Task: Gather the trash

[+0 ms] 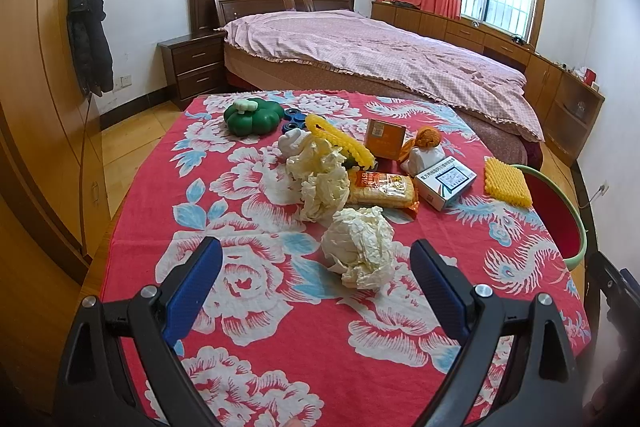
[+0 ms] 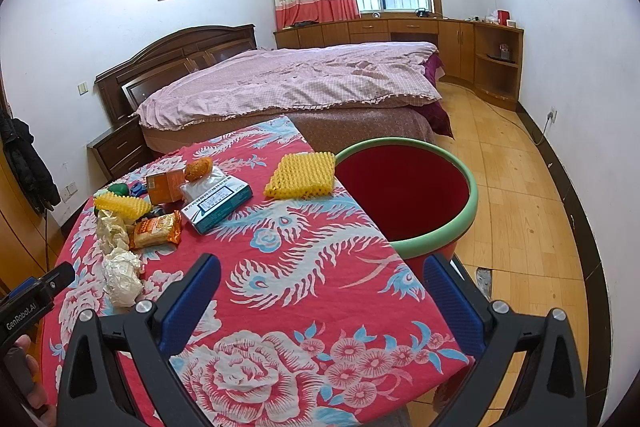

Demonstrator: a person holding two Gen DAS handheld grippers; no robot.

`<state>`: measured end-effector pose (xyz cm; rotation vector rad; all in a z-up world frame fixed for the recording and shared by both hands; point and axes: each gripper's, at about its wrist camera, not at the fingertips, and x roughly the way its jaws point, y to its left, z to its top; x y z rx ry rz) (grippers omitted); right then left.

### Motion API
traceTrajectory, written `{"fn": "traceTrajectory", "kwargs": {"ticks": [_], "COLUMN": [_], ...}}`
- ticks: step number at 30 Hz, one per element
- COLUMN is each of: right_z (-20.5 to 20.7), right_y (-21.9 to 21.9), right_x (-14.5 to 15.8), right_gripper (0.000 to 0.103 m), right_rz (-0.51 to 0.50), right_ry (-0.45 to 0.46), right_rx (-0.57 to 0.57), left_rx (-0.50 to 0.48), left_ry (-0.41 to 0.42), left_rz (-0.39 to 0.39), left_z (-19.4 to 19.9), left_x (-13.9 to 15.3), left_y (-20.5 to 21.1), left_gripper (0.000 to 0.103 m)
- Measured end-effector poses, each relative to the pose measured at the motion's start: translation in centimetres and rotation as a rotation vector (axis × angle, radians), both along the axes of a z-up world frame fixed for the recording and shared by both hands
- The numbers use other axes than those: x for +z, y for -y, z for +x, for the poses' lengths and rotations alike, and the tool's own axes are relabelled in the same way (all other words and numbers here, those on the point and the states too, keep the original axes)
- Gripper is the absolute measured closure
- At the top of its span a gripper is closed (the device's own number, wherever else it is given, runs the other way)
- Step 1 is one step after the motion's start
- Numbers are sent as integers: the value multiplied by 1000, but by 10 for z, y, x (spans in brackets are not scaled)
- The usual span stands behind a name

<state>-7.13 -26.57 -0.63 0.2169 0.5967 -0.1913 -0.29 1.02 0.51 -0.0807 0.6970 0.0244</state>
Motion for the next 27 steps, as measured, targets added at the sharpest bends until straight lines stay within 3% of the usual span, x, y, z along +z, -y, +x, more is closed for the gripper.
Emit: {"fn": "traceTrajectory", "kwargs": {"ticks": [27], "right_z": [3], "right_y": [3], "right_x": [-7], "right_gripper": [0], "right_rz": [13], "right_ry": [-14], "right_rx": [-21], "left_rx": [-15], "left_ry": [-37], "left_rz": [5], "left_z": [8], "left_x": [-18], "left_y": [6], "left_gripper": [8]}}
